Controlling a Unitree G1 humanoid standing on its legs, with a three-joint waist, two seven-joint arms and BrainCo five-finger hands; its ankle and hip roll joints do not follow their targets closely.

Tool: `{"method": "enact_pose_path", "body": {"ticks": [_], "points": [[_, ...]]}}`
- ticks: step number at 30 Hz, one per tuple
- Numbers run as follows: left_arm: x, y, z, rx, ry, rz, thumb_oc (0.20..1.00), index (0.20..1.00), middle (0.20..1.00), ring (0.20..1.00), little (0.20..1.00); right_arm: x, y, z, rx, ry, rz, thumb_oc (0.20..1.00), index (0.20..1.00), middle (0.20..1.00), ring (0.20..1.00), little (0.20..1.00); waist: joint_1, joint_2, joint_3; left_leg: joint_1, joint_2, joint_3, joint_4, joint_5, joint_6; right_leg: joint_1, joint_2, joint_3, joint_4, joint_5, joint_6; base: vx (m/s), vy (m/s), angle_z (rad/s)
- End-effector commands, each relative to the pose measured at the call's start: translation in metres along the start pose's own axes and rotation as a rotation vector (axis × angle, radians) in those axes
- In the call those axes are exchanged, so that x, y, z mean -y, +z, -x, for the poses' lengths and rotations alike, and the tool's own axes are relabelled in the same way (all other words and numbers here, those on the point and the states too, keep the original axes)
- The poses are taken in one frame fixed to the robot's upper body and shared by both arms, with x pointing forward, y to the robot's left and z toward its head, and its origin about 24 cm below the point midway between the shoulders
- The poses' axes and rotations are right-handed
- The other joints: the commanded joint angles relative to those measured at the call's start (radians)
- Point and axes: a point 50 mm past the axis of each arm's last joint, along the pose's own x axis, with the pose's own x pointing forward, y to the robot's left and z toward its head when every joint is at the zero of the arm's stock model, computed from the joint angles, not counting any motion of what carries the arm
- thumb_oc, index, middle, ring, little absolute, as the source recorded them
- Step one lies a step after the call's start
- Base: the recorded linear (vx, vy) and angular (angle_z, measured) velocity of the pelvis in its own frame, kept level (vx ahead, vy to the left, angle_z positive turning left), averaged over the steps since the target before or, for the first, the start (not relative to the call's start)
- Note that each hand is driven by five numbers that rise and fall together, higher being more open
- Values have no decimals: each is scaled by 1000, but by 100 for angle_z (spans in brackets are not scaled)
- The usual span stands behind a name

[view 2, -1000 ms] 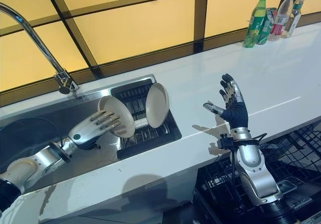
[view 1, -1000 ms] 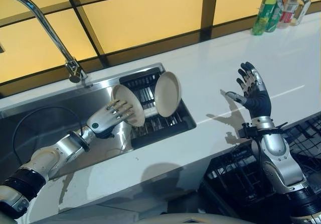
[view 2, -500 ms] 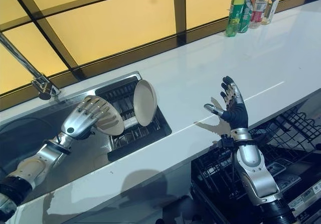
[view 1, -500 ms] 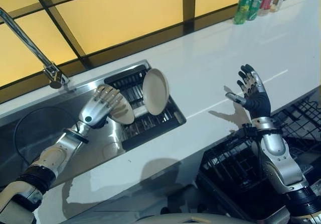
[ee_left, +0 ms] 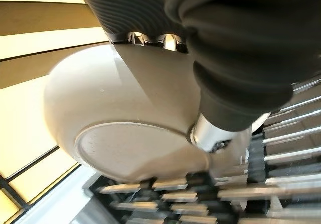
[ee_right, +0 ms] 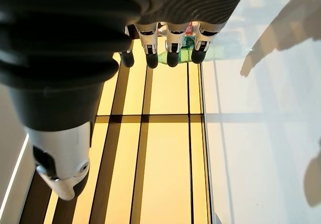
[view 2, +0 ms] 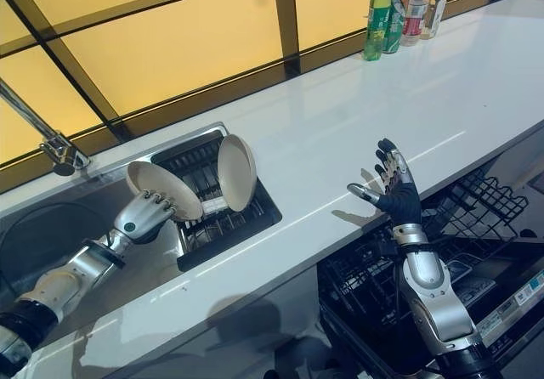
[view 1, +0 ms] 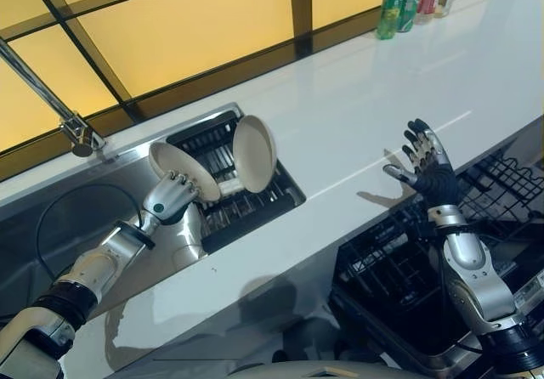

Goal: Pick up plates and place into dishwasher.

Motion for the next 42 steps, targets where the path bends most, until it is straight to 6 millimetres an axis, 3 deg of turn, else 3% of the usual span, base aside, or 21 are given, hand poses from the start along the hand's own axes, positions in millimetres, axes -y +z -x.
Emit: {"method": "enact_pose_path", "body": {"ticks": [1, 7, 13, 19, 25, 27, 32, 35, 42], "points": [[-22, -29, -12, -57, 92, -54, 200, 200, 200, 200, 200, 1, 19, -2, 98, 20, 3, 1000, 1000, 1000, 1000, 1000, 26, -53, -61, -20, -13, -19, 51, -85, 6, -70, -115, 8, 62, 6, 123, 36, -16, 0], [-30, -41, -6, -45, 98, -105, 200, 200, 200, 200, 200, 0, 18, -1, 82, 19, -3, 1000, 1000, 1000, 1000, 1000, 45, -53, -77, -15, -8, -33, 52, -81, 1, -59, -118, -13, 61, 1, 120, 6, -5, 2], [-51, -70, 3, -117, 188, -129, 200, 200, 200, 200, 200, 0, 21, -2, 88, 17, -17, 1000, 1000, 1000, 1000, 1000, 66, -50, -97, -13, -2, -46, 37, -73, -5, -54, -117, -37, 58, -4, 117, -12, -26, 5], [-96, -94, 14, -207, 441, -125, 200, 200, 200, 200, 200, 4, 37, -4, 199, 13, 20, 1000, 1000, 1000, 1000, 1000, 105, -57, -118, -22, 3, -65, 23, -68, -7, -59, -114, -69, 53, -9, 110, -62, -41, 8], [-148, -80, 5, -78, 650, -96, 200, 200, 200, 200, 200, -1, 69, -17, 360, 73, 62, 1000, 1000, 1000, 1000, 1000, 152, -74, -144, -30, 5, -87, 12, -67, -11, -56, -108, -104, 45, -16, 101, -84, -46, 14], [-160, -73, 2, -38, 689, -10, 200, 200, 200, 200, 200, -5, 76, -19, 392, 110, 79, 1000, 1000, 1000, 1000, 1000, 161, -80, -151, -31, 5, -95, 11, -68, -11, -54, -105, -114, 43, -19, 99, -86, -53, 16], [-191, -36, -5, 204, 685, 648, 200, 200, 200, 200, 200, -25, 101, -21, 518, 303, 214, 1000, 1000, 1000, 1000, 1000, 205, -107, -170, -39, 5, -128, 6, -66, -14, -46, -96, -151, 35, -24, 95, -111, -80, 17], [-204, -21, -5, 369, 629, 904, 200, 200, 200, 200, 200, -34, 115, -23, 576, 403, 274, 1000, 1000, 1000, 1000, 1000, 222, -121, -179, -42, 4, -141, 6, -65, -15, -40, -87, -161, 27, -24, 90, -93, -85, 19], [-219, 3, -12, 700, 458, 1277, 200, 200, 200, 200, 200, -51, 125, -28, 623, 505, 337, 1000, 1000, 1000, 1000, 1000, 238, -138, -193, -46, 3, -153, 6, -61, -20, -31, -74, -165, 12, -19, 80, -76, -67, 6]]}}
